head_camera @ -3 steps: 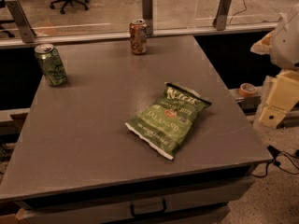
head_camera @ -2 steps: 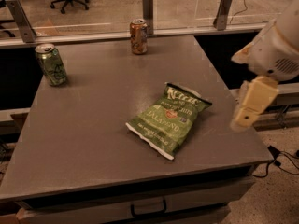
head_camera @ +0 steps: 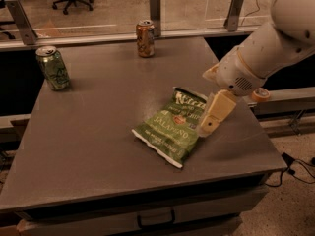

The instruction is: Move green jalapeno chip bag near orange can

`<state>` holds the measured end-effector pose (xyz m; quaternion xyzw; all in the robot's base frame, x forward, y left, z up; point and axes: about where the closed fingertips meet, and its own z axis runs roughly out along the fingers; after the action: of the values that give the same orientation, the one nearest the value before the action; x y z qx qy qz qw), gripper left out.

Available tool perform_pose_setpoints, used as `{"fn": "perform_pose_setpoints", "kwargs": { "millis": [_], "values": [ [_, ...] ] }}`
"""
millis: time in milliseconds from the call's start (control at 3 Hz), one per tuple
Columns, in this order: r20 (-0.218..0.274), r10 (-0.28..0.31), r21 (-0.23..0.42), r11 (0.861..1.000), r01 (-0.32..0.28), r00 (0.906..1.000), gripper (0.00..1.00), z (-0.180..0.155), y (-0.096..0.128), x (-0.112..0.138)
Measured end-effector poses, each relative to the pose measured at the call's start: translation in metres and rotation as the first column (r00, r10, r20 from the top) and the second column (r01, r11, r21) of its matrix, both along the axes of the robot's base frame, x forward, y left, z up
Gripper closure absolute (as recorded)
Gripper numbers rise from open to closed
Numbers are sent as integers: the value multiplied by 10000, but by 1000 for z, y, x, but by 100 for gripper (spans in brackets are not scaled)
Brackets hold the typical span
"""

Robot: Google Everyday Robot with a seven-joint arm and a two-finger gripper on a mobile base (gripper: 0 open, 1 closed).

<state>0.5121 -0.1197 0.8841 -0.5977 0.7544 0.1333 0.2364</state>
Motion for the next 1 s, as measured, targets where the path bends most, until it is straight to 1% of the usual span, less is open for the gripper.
{"fn": "perform_pose_setpoints", "kwargs": {
  "millis": [333, 667, 1000],
  "values": [
    [-245, -180, 533, 9984, 193, 9995, 0, -18, 11, 15],
    [-667, -362, 782, 9961, 414, 9971, 18, -33, 17, 19],
    [-797, -473, 929, 9942, 547, 9957, 42, -37, 16, 23]
  ]
}}
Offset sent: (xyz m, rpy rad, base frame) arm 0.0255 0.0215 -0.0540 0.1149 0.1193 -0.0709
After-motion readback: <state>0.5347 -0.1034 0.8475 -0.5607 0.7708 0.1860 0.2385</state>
